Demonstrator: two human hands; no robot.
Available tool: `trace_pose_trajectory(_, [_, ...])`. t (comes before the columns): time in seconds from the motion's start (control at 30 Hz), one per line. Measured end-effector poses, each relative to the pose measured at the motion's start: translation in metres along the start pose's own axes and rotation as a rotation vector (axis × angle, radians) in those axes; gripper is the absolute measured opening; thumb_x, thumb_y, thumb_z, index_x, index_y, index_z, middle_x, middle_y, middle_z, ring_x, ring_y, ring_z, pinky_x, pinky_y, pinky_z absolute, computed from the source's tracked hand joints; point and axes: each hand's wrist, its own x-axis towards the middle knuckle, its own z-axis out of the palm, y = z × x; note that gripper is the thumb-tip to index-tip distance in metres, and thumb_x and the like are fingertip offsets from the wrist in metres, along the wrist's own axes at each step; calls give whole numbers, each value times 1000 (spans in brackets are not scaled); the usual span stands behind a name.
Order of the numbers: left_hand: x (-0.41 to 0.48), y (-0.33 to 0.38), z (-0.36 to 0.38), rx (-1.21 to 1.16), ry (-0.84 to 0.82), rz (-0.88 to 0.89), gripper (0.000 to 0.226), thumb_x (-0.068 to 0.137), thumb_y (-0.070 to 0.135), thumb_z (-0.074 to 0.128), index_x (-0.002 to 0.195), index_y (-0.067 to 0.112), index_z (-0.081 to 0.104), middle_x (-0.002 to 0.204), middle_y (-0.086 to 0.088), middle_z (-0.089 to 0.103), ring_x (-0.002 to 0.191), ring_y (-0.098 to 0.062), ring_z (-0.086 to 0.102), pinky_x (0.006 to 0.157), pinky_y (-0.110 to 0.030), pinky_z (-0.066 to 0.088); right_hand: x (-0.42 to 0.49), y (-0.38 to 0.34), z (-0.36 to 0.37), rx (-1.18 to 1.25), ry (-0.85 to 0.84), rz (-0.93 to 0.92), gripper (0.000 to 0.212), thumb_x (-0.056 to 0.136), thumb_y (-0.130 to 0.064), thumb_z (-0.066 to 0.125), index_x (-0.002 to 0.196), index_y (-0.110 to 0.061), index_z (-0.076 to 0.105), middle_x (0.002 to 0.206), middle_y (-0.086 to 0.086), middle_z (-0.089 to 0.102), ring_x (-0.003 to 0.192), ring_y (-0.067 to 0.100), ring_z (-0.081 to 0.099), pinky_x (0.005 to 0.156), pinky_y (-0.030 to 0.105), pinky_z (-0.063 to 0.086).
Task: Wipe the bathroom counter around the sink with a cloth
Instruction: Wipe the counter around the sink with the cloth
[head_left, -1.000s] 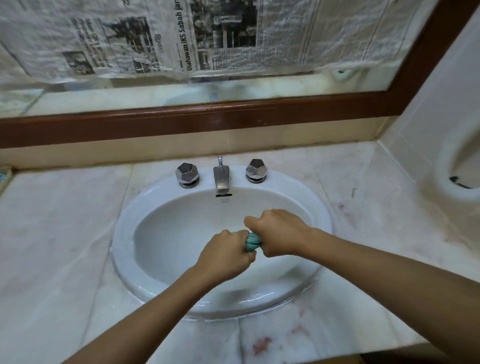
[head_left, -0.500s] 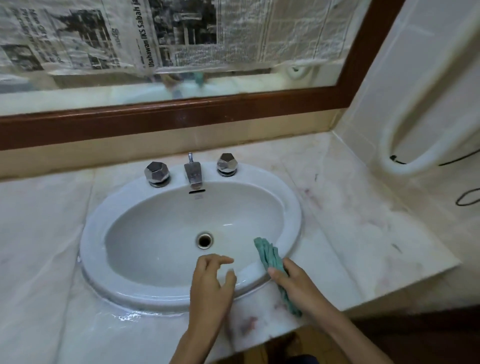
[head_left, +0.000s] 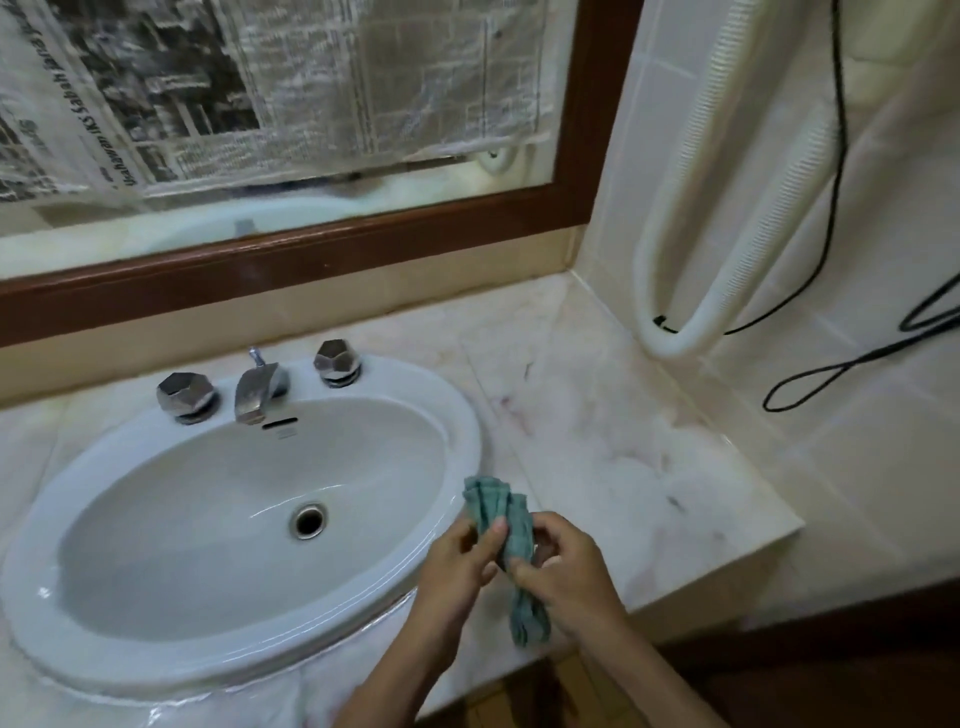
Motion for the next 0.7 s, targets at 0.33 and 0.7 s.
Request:
trace_pose_trajectory(0.33, [26, 11, 45, -86, 19, -74, 31, 94, 27, 55, 107, 4, 70, 99, -13, 75, 94, -27, 72, 74, -30, 56, 43, 22, -60, 756, -209, 451, 33, 71, 1, 66, 103, 11, 65, 97, 29, 68, 89, 38, 65, 84, 46, 53])
trace_pose_trajectory(0.7, [86, 12, 9, 668, 493, 367, 12, 86, 18, 68, 95, 26, 71, 115, 8, 51, 99, -3, 58, 78, -11, 43, 133, 22, -134, -444, 411, -198, 20, 72, 4, 63, 84, -11, 56, 80, 6, 59, 72, 28, 54, 53, 30, 36])
